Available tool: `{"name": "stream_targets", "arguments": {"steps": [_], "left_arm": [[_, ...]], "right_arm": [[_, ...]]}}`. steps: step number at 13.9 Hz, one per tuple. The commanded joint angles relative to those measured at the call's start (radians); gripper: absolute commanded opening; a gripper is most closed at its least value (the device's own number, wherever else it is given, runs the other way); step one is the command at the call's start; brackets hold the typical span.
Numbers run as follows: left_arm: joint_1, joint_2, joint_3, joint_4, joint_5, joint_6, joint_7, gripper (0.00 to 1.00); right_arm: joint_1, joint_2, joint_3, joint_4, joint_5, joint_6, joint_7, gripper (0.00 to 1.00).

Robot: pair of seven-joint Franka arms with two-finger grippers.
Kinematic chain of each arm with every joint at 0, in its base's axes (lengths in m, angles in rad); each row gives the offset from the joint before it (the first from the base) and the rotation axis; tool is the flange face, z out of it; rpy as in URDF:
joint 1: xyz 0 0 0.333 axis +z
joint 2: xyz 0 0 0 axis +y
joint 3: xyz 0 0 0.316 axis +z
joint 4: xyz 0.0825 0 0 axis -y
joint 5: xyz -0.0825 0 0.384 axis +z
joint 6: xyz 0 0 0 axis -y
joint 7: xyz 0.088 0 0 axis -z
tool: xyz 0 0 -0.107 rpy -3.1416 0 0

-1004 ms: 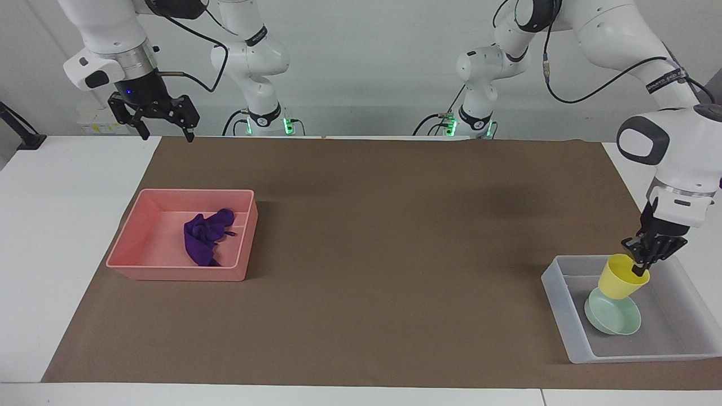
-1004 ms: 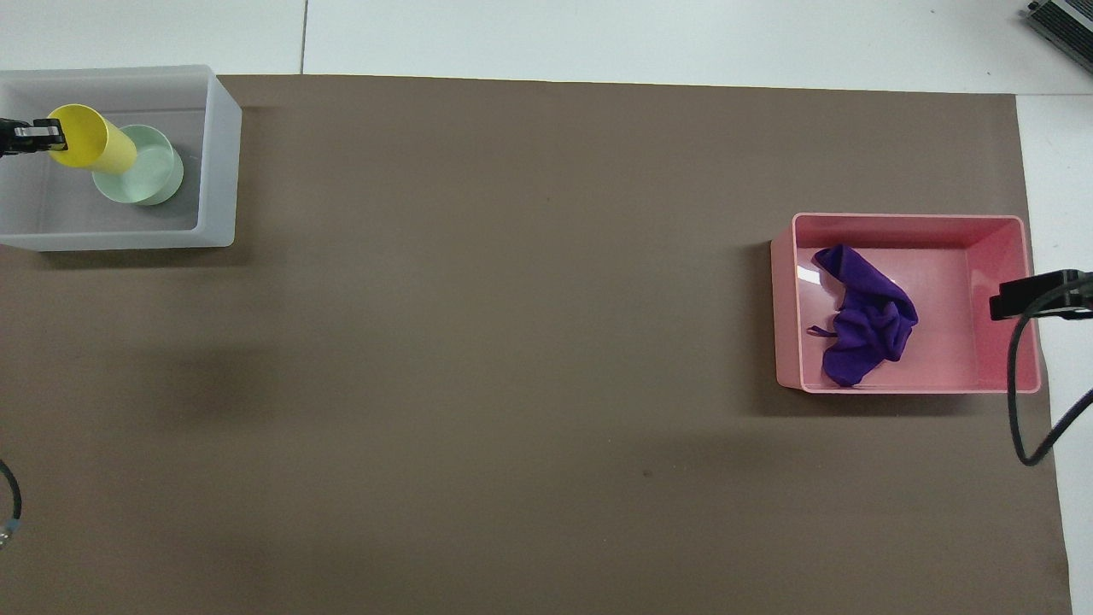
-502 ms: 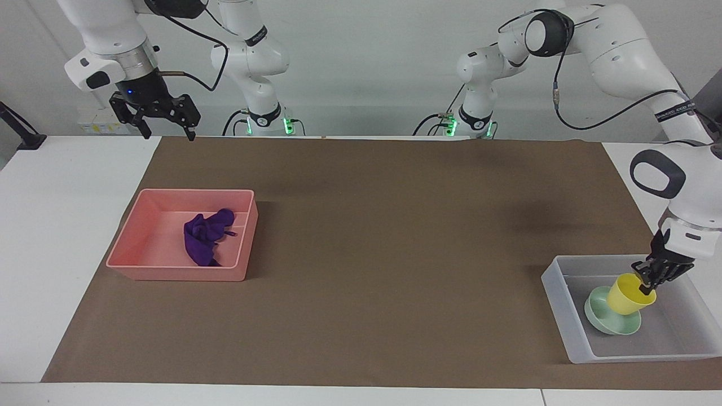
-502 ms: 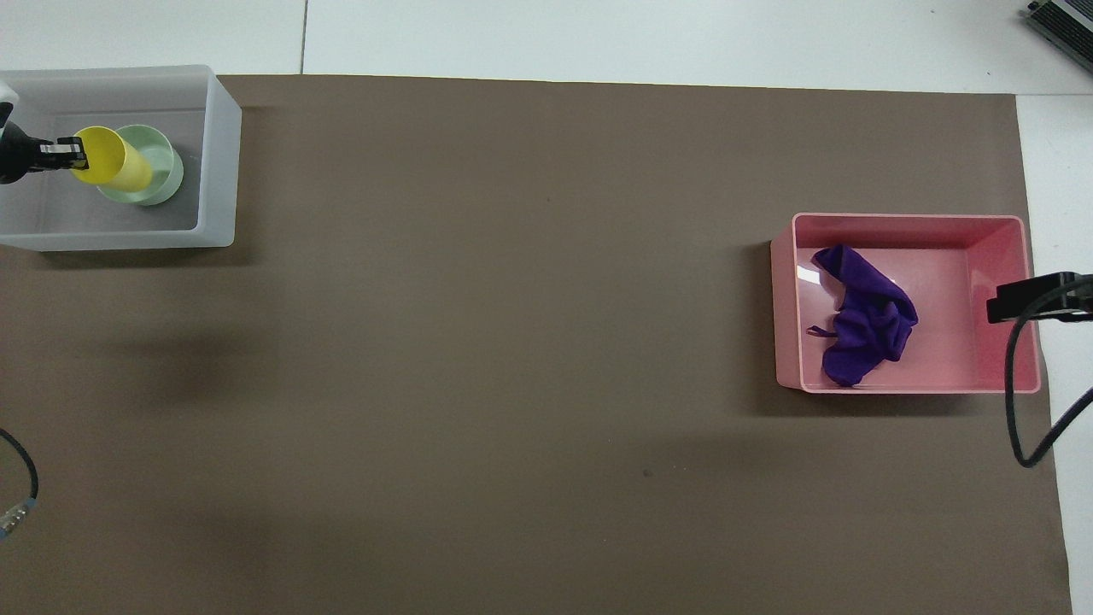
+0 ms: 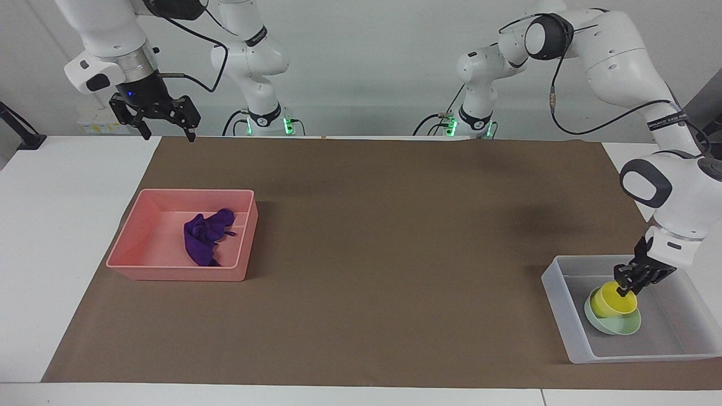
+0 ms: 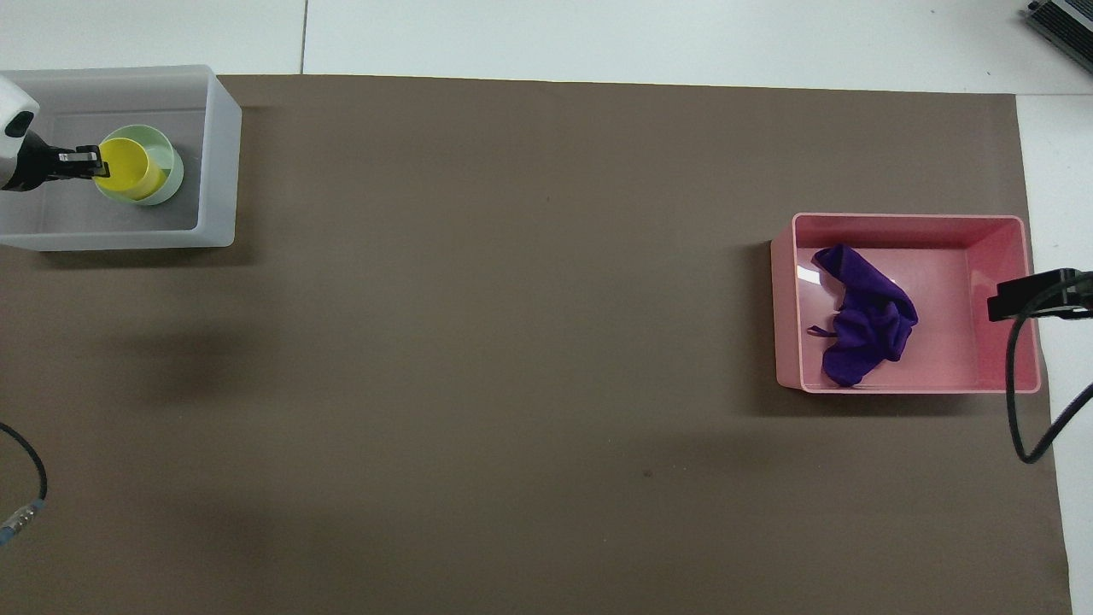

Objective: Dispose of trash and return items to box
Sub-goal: 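Lower the yellow cup into the green bowl and open the left gripper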

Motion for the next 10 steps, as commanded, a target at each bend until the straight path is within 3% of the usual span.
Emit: {"name": "stream_targets", "arguments": {"steps": [1, 4, 10], "left_arm": [[-0.005, -0.015, 0.007, -0.005, -0.005, -0.006, 0.062, 1.0], [-0.019, -0.079, 0.01, -0.048, -0.008, -0.007, 0.25, 1.0], [-0.126, -0.343, 0.01, -0.315, -0.008, -0.004, 0.286, 1.0]], "right_arm": [[-0.002, 0.005, 0.002, 0.002, 0.014, 0.003, 0.015, 1.0], [-0.002, 0.002, 0.002, -0.003, 0.014, 0.002, 0.015, 1.0], [-0.001, -0.004, 0.002, -0.015, 0.013, 0.013, 0.014, 1.0]]}}
